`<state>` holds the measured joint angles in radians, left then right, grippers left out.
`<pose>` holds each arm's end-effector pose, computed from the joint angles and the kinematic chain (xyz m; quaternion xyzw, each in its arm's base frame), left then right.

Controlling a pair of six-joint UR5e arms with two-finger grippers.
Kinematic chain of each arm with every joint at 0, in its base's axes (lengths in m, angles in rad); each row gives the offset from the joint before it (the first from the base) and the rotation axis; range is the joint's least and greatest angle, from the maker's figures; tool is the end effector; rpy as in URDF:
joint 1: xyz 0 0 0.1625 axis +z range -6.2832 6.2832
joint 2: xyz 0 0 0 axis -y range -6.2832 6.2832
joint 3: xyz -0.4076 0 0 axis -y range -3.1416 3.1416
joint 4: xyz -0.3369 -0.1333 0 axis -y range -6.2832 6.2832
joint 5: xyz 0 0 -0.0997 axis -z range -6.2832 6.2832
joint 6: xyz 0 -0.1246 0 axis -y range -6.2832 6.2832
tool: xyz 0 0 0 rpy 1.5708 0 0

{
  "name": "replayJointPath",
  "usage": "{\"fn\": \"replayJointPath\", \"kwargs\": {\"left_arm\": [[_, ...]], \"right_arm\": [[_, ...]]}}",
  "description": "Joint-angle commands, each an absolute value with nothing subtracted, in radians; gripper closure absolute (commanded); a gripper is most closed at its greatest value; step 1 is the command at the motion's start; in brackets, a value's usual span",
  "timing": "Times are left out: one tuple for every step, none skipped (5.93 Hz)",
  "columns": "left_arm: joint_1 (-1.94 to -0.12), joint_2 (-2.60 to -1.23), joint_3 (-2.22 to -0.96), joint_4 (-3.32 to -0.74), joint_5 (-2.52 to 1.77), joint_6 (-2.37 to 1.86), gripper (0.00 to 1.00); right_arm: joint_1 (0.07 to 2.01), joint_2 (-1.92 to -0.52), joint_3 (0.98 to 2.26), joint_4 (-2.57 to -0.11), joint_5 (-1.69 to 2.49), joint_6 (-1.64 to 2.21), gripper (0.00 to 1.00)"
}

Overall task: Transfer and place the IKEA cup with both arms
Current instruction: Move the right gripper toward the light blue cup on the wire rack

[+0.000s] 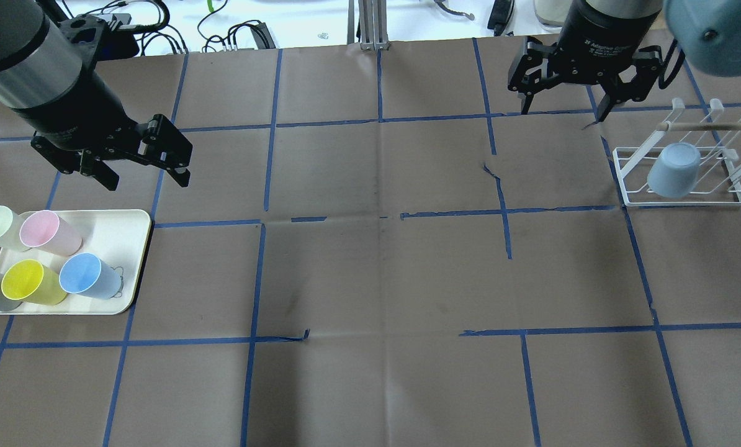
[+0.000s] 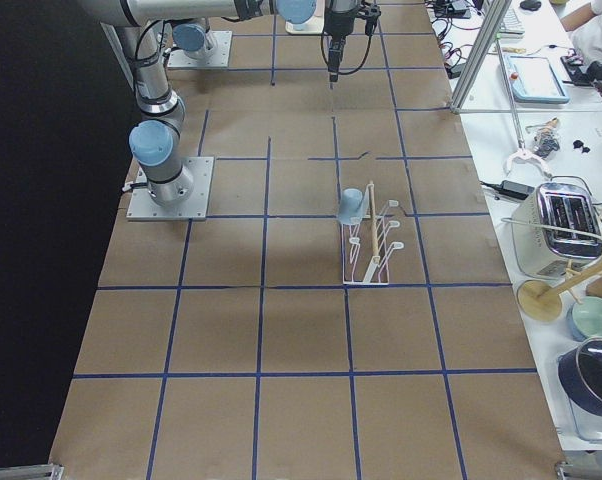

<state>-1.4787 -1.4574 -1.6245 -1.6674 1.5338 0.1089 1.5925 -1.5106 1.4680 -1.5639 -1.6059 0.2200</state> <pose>-0.1019 -0.3963 0.4595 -0.0081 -0.9996 -0.0165 0.0203 0.1390 -0.4623 0.4628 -0.0993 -0.9947 0.0198 0.0153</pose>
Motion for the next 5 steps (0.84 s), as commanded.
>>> {"fn": "replayJointPath", "kwargs": {"left_arm": [[-1.479,-1.456,-1.624,-1.667,1.534,0.109,0.01],[-1.477,-1.454,-1.624,-1.667,1.534,0.109,0.01],[-1.479,-1.454,-1.624,-1.667,1.534,0.109,0.01],[-1.477,-1.454,-1.624,-1.667,1.534,0.109,0.01],[-1.479,-1.453,-1.624,-1.667,1.534,0.109,0.01]], "right_arm": [[1.586,-1.508,1.457,-1.571,-1.609,0.210,0.00],[1.586,-1.508,1.457,-1.571,-1.615,0.209,0.00],[1.586,-1.508,1.459,-1.569,-1.617,0.209,0.00],[1.586,-1.508,1.463,-1.569,-1.618,0.204,0.00],[1.553,-1.505,1.466,-1.578,-1.624,0.078,0.00]]}}
